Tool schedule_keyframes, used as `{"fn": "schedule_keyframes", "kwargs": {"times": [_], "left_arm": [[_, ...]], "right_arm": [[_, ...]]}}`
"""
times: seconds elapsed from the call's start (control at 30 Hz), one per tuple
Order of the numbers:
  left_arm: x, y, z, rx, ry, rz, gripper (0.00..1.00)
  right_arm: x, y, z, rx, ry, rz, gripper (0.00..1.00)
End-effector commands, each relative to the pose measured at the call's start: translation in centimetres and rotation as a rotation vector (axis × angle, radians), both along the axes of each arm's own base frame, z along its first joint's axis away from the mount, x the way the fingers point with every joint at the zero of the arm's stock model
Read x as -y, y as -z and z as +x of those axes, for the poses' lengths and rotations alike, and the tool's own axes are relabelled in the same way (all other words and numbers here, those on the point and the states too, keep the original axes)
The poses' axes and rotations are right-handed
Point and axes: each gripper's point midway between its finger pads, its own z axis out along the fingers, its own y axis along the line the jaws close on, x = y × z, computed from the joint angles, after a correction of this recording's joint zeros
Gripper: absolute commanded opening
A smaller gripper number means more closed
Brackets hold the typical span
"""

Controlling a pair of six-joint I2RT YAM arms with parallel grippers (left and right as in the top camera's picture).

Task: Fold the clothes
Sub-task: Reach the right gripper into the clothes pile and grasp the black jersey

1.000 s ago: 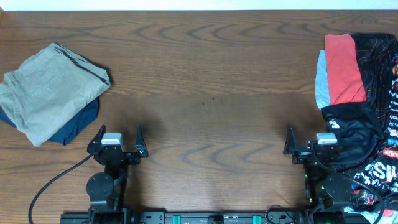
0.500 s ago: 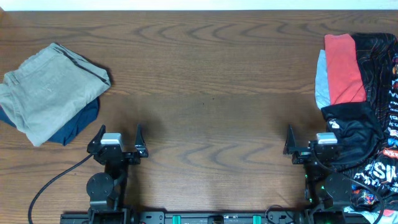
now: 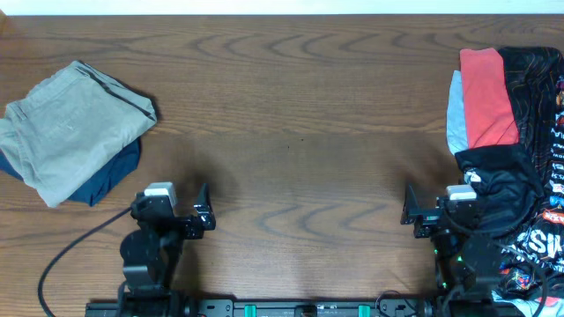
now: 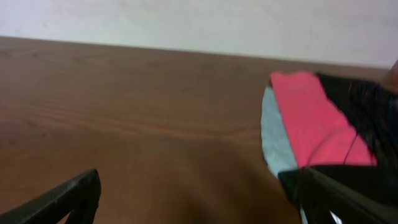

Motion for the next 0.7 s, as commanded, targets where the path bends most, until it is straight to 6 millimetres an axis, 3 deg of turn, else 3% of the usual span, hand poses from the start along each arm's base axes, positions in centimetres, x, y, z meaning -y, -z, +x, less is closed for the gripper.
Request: {"fn": "schedule_keyframes", "kwargs": {"times": [0.0, 0.3, 0.43, 0.57, 0.67], "left_arm": [[0.4, -2.9, 0.2, -0.038, 0.015, -0.026, 0.98], [1.8, -5.2, -0.3, -0.333, 0.085, -0.076, 0.98], [1.8, -5.2, -0.7, -0.455, 0.081, -0.084, 0.98], [1.8, -4.5, -0.6, -0.505, 0.079, -0.087, 0.98], [1.8, -4.2, -0.6, -0.521, 0.078, -0.088, 0.98]], "right_arm": [[0.5, -2.1, 0.0, -0.022, 0.045, 0.064, 0.99], [0.5, -1.0, 0.4, -0.368, 0.064, 0.064, 0.99], [0.4, -0.1, 0.6, -0.563, 0.068, 0.053, 0.99], [-1.0, 0.2, 1.7, -0.64, 0.0, 0.092, 0.99], [0.0, 1.7, 1.9, -0.699, 0.077, 0.096, 0.99]]}}
